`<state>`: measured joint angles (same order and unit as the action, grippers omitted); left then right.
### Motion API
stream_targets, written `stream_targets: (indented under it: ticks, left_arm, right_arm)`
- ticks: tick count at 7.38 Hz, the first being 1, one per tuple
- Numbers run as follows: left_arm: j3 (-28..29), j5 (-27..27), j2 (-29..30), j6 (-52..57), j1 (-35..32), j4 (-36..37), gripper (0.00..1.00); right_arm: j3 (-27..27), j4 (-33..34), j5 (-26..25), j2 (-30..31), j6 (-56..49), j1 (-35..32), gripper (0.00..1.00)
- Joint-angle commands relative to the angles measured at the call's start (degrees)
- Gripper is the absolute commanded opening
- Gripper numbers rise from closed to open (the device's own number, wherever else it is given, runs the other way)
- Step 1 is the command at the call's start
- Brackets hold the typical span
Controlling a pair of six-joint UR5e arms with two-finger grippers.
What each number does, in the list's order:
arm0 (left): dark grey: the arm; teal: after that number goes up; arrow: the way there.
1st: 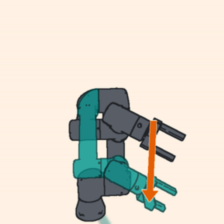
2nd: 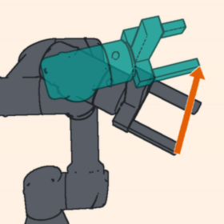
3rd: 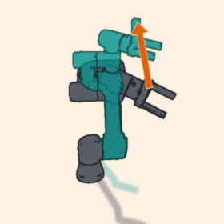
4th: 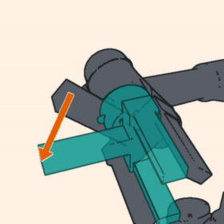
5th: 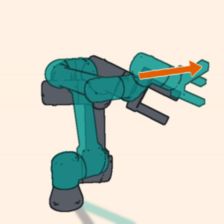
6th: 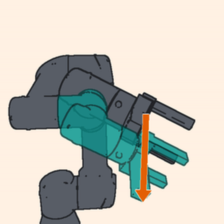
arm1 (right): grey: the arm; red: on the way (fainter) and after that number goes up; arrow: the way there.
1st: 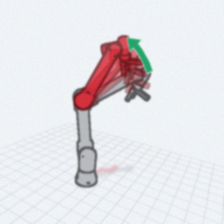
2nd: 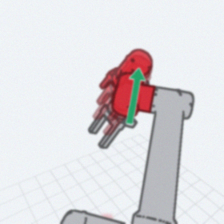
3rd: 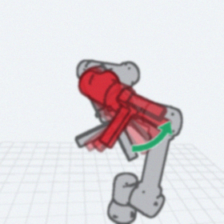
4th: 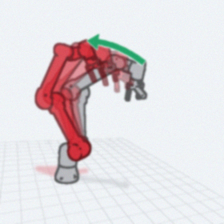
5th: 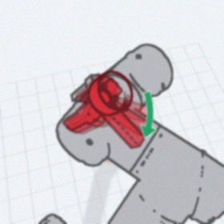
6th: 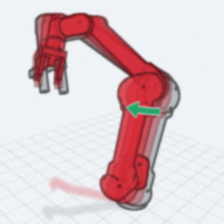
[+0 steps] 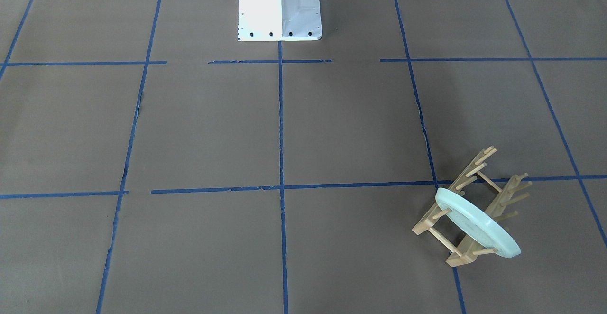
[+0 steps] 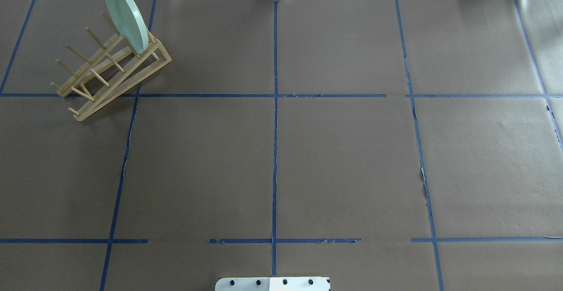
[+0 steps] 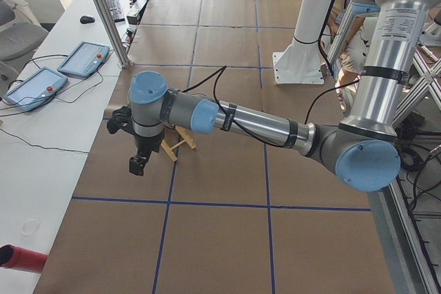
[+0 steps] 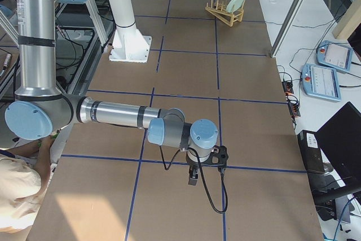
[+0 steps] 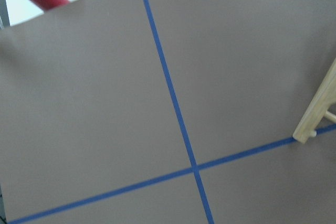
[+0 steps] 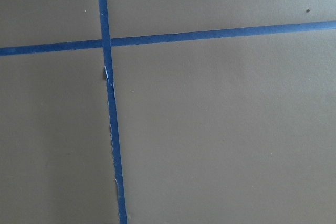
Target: Place plate on table
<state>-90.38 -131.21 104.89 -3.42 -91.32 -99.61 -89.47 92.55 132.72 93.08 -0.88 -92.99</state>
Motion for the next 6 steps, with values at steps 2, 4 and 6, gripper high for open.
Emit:
stream_targets:
  ticks: [2,4,6]
  left_arm:
    - [1.95,-9.67,2.06,-42.40,9.54,-25.88,1.00]
    - [7.11,-9.33,5.56,-70.63,13.18,-42.70,1.00]
    - [10.65,-4.19,9.88,-91.23,14.76,-48.90,1.00]
  right_arm:
    - [0.00,0.00,0.00,0.00,0.00,0.00,1.00]
    - [0.00,0.00,0.00,0.00,0.00,0.00,1.00]
    - [0.00,0.00,0.00,0.00,0.00,0.00,1.00]
